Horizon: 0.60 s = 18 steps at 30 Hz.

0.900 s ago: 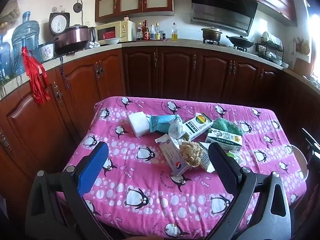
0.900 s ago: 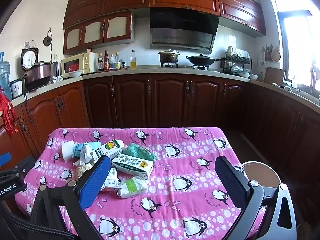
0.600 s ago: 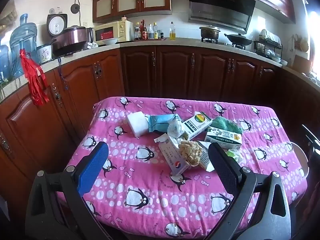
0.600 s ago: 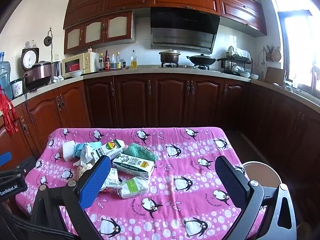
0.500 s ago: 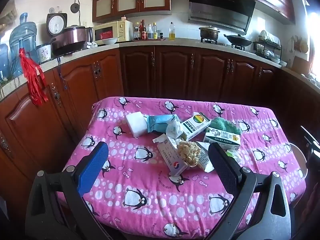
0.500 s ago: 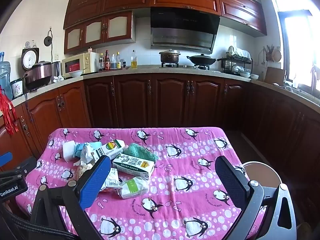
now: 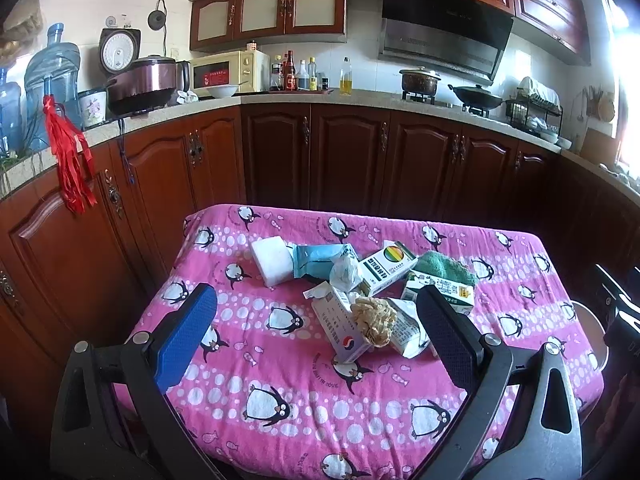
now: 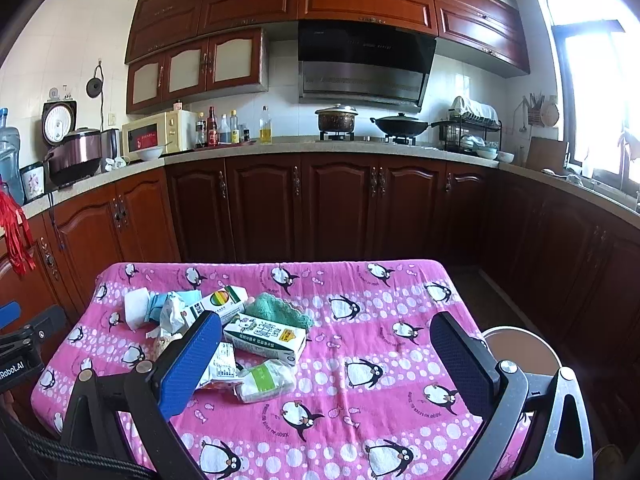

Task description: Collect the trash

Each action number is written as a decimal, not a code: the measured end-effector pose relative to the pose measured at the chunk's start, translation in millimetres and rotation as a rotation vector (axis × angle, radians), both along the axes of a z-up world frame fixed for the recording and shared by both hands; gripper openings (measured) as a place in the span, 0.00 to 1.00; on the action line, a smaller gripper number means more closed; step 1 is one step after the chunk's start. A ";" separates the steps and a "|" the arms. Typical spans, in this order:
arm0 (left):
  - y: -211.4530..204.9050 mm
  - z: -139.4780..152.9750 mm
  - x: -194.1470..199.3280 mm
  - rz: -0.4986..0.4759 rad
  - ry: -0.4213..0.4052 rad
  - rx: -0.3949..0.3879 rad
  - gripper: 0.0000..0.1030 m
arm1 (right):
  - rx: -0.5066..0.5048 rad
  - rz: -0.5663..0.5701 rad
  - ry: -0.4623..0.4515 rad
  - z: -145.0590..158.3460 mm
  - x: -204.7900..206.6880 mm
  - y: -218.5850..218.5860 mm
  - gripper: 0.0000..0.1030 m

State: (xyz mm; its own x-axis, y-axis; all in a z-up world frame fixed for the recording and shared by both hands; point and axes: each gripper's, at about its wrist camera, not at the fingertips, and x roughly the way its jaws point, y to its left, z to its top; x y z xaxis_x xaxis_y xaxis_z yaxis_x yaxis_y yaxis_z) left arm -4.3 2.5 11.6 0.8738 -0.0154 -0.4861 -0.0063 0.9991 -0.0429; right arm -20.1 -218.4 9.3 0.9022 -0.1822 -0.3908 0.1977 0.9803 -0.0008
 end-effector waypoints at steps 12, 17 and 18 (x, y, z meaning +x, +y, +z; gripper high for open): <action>1.2 -0.7 -0.4 -0.001 0.000 -0.007 0.97 | 0.010 0.008 -0.008 3.3 -4.8 -1.9 1.00; 0.8 -1.4 -0.6 -0.005 0.000 -0.012 0.97 | 0.019 0.008 -0.008 3.6 -5.1 -2.6 1.00; 0.7 -1.6 -0.5 -0.005 0.000 -0.012 0.97 | 0.017 0.009 -0.007 3.5 -5.0 -2.9 1.00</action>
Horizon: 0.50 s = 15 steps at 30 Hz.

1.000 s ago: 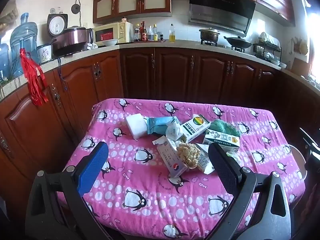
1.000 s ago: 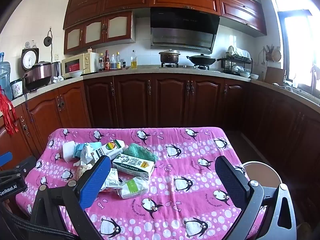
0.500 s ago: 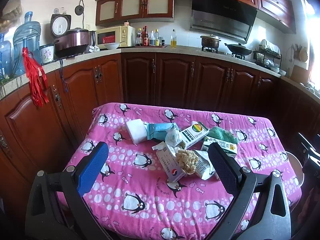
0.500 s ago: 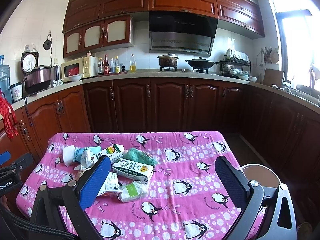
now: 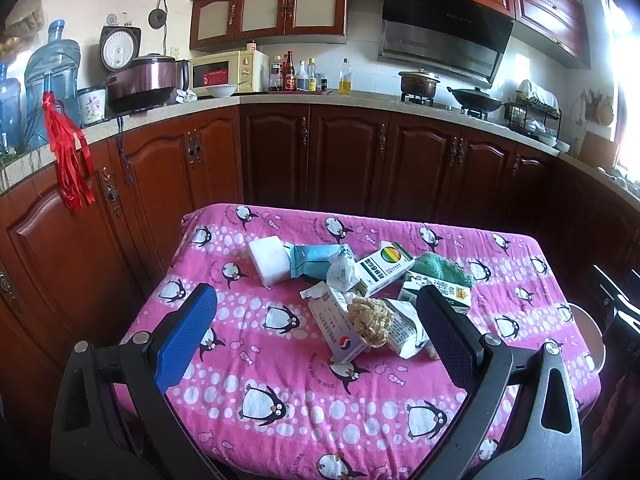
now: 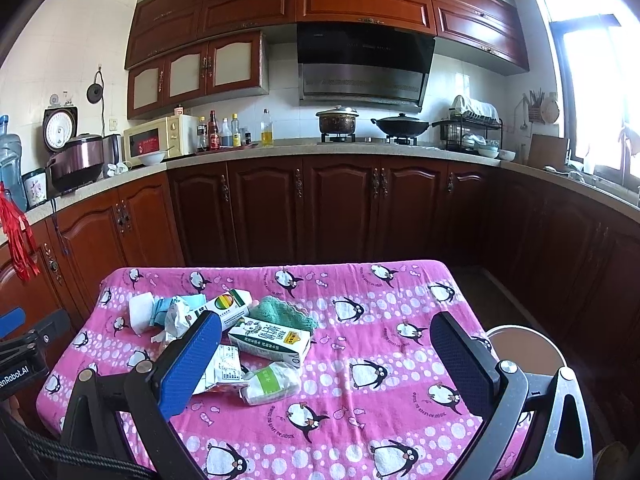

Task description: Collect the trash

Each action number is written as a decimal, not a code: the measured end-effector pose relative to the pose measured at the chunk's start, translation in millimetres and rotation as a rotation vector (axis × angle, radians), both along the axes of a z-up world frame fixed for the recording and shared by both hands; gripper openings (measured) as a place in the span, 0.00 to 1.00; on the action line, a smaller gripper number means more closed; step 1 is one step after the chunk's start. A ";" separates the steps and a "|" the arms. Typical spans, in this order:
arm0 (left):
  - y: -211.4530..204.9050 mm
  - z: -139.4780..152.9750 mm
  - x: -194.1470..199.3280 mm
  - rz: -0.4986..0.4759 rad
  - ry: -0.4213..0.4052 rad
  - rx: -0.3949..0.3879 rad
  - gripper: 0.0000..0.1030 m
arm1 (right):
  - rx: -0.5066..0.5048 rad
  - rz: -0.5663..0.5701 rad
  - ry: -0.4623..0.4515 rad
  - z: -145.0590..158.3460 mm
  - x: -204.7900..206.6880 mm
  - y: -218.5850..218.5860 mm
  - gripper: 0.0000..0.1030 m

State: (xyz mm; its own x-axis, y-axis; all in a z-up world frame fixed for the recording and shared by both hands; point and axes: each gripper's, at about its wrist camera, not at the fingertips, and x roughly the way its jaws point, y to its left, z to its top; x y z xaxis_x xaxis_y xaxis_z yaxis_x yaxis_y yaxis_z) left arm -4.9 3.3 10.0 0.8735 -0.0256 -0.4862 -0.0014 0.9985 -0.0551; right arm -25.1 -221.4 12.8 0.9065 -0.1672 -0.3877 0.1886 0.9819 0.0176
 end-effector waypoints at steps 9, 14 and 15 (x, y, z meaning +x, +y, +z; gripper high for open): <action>1.8 -1.8 -0.4 0.008 0.000 -0.004 0.97 | -0.003 0.001 -0.001 0.1 -0.6 0.2 1.00; 3.5 -2.7 -0.1 0.010 0.002 0.000 0.97 | -0.003 0.002 0.000 0.7 -1.6 0.6 1.00; 4.0 -3.1 0.0 0.011 0.004 -0.001 0.97 | -0.003 0.002 0.000 0.9 -1.6 0.4 1.00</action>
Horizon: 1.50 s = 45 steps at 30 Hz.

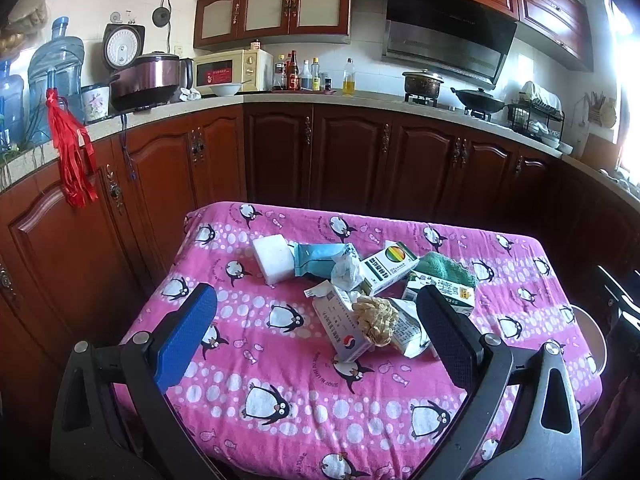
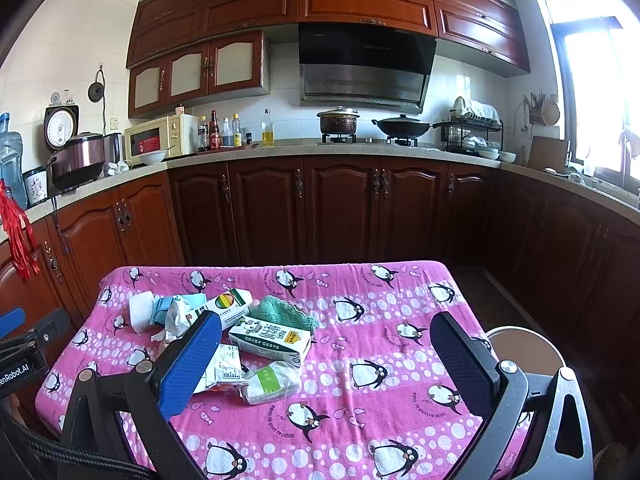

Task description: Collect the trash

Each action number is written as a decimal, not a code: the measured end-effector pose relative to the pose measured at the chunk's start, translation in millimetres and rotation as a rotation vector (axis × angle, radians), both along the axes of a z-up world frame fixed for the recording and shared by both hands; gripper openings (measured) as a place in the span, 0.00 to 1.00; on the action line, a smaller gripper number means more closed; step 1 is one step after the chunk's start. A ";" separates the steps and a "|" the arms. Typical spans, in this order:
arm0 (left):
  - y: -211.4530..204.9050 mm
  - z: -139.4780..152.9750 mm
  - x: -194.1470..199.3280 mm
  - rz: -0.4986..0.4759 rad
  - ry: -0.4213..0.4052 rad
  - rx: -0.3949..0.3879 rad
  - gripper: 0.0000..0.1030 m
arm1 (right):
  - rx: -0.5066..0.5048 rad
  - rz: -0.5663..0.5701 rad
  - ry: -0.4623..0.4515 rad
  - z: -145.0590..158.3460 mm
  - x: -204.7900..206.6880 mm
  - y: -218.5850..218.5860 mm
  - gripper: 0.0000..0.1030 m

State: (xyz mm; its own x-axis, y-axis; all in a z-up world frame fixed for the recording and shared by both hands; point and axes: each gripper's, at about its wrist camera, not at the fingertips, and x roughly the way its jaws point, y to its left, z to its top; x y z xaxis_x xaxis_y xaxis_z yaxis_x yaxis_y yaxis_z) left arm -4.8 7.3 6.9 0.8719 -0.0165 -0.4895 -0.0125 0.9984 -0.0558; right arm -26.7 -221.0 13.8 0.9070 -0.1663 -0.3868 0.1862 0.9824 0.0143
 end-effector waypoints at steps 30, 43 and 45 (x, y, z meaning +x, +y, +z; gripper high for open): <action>0.4 -2.5 1.3 0.003 0.003 0.006 0.97 | -0.003 -0.006 0.007 -2.0 4.7 -0.2 1.00; -2.8 -0.2 3.6 -0.004 0.005 0.002 0.97 | -0.006 -0.008 0.008 -2.4 7.0 -1.6 1.00; -2.6 0.3 4.5 -0.007 0.005 0.002 0.97 | -0.005 -0.008 0.007 -2.6 6.5 -1.5 1.00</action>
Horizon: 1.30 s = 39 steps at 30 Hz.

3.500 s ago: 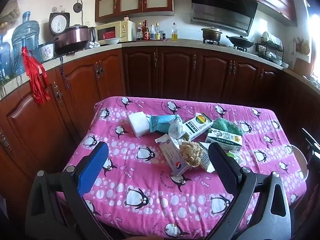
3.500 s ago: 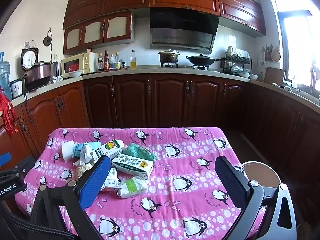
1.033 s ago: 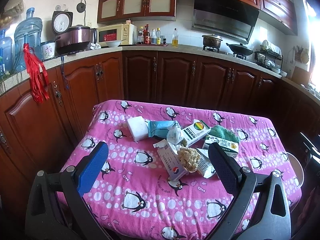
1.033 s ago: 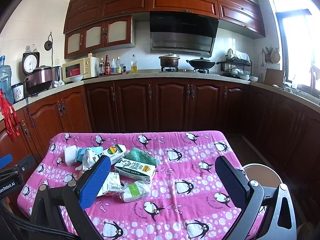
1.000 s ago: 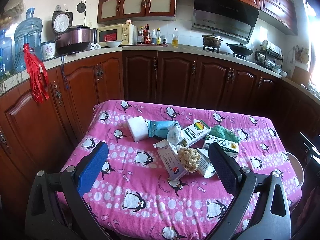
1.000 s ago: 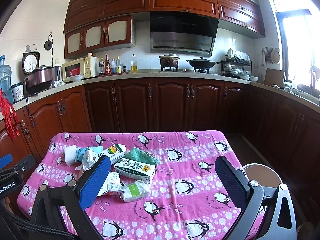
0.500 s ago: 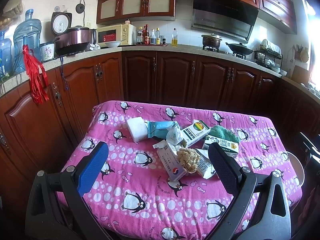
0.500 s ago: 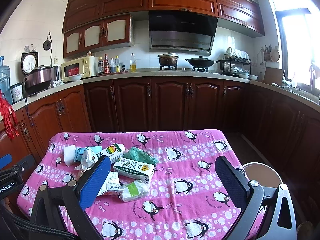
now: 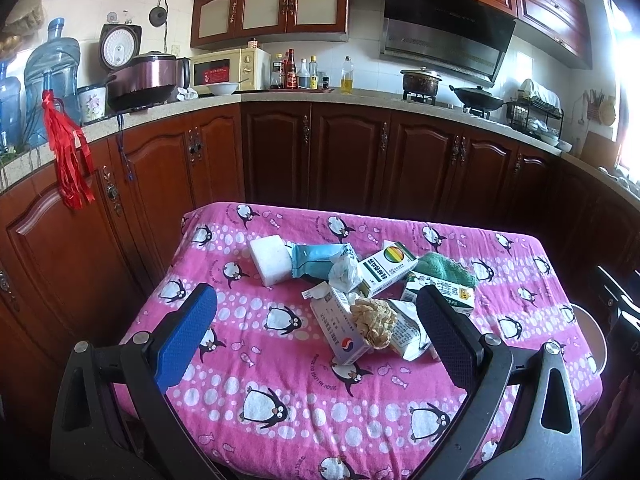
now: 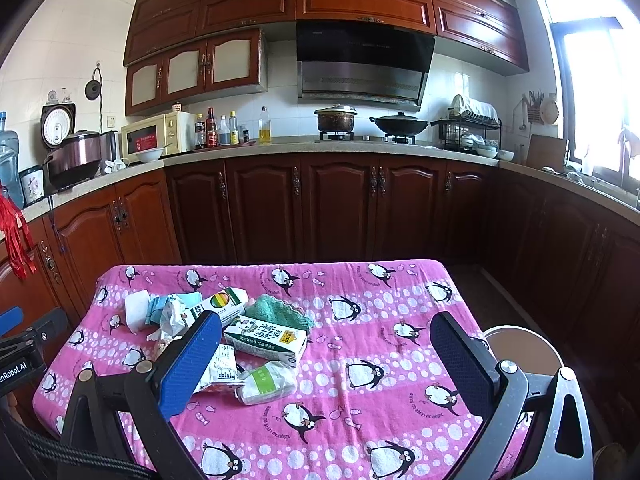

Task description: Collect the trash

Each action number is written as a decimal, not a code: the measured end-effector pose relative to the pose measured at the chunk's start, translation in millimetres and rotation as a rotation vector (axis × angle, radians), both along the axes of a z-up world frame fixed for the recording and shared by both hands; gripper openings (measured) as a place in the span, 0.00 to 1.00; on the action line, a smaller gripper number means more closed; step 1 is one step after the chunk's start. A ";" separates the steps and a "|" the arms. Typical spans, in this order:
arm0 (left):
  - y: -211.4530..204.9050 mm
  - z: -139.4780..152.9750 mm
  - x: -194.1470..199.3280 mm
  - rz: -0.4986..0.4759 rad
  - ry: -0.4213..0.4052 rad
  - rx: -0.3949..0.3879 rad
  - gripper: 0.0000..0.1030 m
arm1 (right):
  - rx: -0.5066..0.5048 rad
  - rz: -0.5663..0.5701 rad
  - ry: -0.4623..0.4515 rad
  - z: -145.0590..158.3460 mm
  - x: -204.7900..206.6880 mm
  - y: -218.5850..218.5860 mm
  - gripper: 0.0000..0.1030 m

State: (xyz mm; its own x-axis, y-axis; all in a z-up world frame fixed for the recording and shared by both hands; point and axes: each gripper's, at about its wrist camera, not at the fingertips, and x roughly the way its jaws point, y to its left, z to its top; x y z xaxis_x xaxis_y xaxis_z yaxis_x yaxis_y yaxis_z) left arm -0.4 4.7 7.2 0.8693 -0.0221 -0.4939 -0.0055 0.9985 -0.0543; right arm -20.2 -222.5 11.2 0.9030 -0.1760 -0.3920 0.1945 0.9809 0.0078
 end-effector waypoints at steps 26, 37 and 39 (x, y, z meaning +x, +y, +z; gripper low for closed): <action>-4.7 -9.8 11.6 -0.015 0.026 0.009 0.97 | 0.011 -0.001 0.033 -8.7 9.0 -1.7 1.00; -5.8 -18.1 21.8 -0.035 0.063 0.010 0.97 | 0.015 -0.001 0.060 -15.1 18.4 -2.4 1.00; -6.7 -21.8 25.2 -0.044 0.078 0.017 0.97 | 0.016 -0.002 0.067 -17.0 20.8 -2.3 1.00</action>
